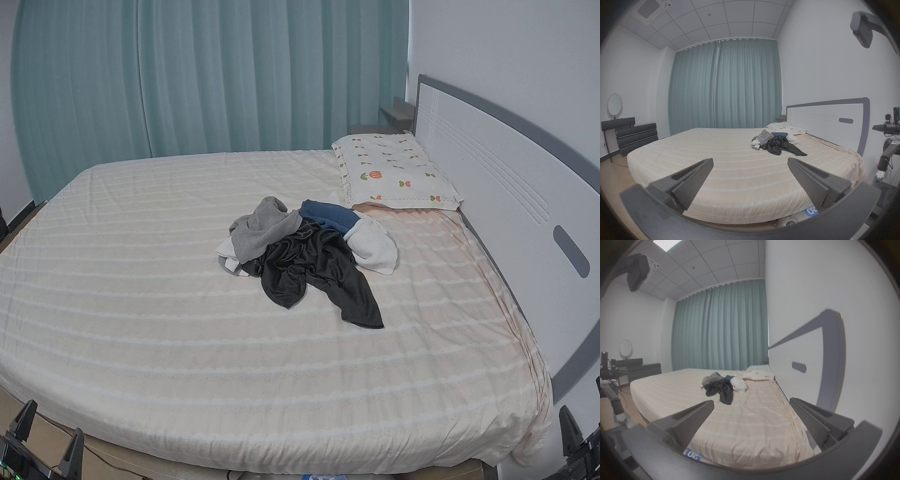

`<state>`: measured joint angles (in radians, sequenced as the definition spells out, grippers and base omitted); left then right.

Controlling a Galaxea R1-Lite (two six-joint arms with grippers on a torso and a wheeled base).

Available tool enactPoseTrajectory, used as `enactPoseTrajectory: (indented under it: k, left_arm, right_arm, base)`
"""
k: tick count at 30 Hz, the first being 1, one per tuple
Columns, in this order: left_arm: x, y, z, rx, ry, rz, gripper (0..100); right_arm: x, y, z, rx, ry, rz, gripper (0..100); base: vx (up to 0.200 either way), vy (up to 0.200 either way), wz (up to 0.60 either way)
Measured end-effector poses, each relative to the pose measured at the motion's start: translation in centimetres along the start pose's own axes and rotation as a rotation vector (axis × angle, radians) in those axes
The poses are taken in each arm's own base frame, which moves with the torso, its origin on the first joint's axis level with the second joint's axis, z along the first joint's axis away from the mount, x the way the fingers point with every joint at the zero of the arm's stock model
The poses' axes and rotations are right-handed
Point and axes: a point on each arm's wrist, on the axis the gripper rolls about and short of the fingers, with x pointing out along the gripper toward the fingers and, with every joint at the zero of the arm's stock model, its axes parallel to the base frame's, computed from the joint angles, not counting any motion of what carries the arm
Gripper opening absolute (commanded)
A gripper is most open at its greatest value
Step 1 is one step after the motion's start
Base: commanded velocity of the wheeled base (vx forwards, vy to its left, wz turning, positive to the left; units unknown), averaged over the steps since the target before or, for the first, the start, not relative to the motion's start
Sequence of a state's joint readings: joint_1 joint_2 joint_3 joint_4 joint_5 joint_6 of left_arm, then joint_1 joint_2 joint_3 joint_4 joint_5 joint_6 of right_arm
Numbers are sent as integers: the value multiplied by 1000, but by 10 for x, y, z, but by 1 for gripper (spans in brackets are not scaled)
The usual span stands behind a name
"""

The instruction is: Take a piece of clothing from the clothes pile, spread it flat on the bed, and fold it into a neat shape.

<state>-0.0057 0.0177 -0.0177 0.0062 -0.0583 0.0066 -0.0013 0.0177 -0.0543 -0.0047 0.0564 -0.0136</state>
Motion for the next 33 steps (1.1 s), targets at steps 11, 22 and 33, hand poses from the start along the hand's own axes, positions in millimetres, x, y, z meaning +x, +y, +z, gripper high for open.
enactPoseTrajectory:
  k: [11,22,33]
  left_arm:
    - [0,0,0,0,0,0,100]
    - [0,0,0,0,0,0,100]
    - [0,0,0,0,0,0,100]
  right_arm:
    - [24,0,44,35,102,106,100]
    - [108,0,71,113,281,137,100]
    - [230,21,71,244,426,89,100]
  base:
    - [0,0,0]
    - [0,0,0]
    - [0,0,0]
